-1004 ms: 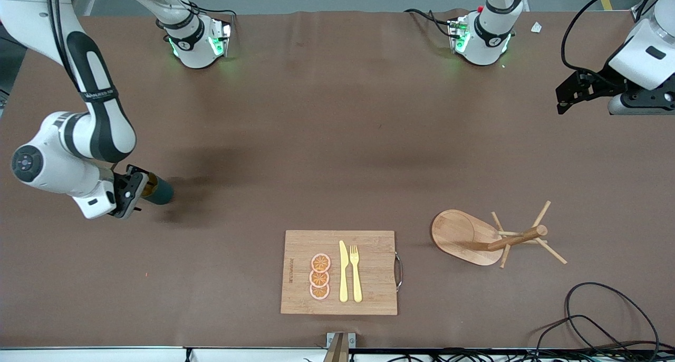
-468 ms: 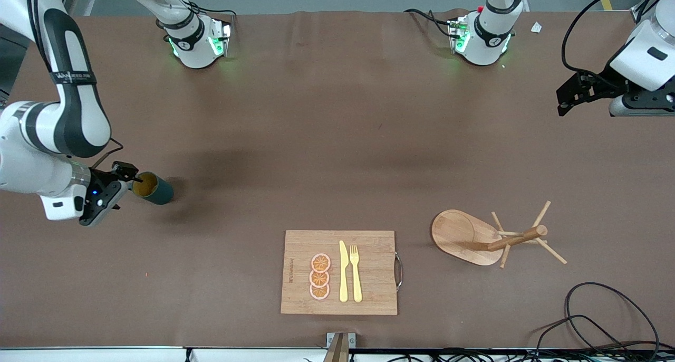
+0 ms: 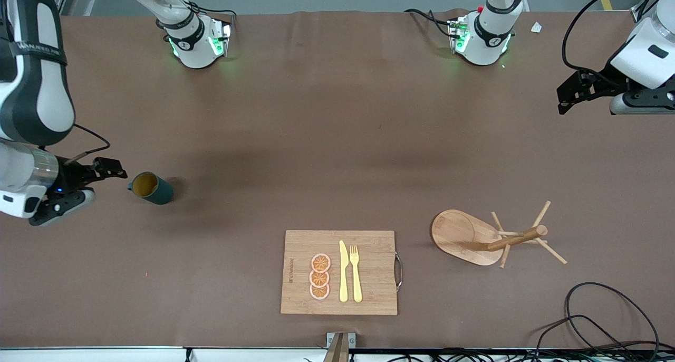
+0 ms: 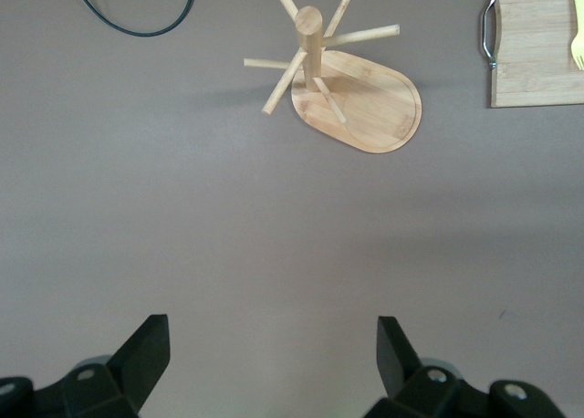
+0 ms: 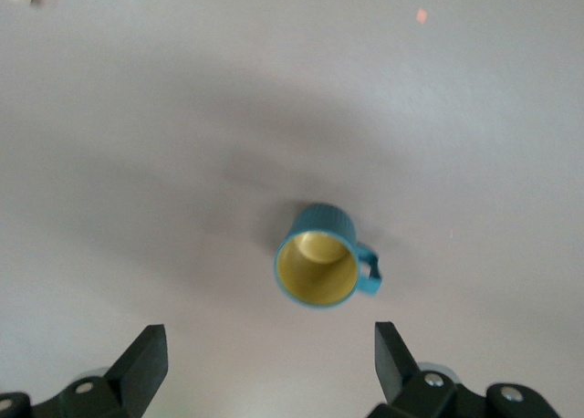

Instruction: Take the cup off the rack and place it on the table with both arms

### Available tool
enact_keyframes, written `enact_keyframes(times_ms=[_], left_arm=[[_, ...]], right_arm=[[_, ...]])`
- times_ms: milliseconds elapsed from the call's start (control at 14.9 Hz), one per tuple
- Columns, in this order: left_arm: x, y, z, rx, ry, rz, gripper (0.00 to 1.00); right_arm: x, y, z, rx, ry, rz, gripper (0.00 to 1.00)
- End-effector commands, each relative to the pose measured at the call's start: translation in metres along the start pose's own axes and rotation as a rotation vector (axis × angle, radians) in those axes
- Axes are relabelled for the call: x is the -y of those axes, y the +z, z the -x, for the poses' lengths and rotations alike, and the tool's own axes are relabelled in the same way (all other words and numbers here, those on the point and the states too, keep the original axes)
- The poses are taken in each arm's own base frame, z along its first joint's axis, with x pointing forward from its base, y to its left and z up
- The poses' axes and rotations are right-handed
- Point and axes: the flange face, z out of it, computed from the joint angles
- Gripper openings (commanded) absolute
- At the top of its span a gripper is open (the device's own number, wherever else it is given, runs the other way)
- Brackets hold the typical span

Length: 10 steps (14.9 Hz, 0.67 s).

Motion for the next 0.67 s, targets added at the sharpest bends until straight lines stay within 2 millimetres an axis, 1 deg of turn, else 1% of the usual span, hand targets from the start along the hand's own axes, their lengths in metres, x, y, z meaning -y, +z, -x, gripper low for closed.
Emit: enact_keyframes(times_ms=[0,134,201,335,468,602], left_arm=[[-0.008,-0.019,0.0,-0.025,0.011,0.009,1.0],[-0.008,-0.018,-0.001,-0.024,0.011,0.007,1.0],[-0.006,-0.018,-0.001,-0.025,0.009,0.005,1.0],[-0.005,-0.021,-0.001,-0.03,0.009,0.005,1.0],[-0.004,-0.021,-0.001,-0.029,0.007,0.005,1.0],[-0.004,-0.02,-0.002,-0.028,0.007,0.006,1.0]], right_arm=[[0.012,-0.033,0.017,0.0,0.246,0.041,1.0],[0.026,-0.052,0.023,-0.009,0.301,0.114,1.0],[0.031,-0.062,0.027,-0.025,0.315,0.122,1.0],[0.035,-0.076,0.035,-0.037,0.332,0.124,1.0],[0.042,-0.097,0.047,-0.053,0.335,0.124,1.0],[0.044,-0.115,0.057,-0.044,0.344,0.118,1.0]])
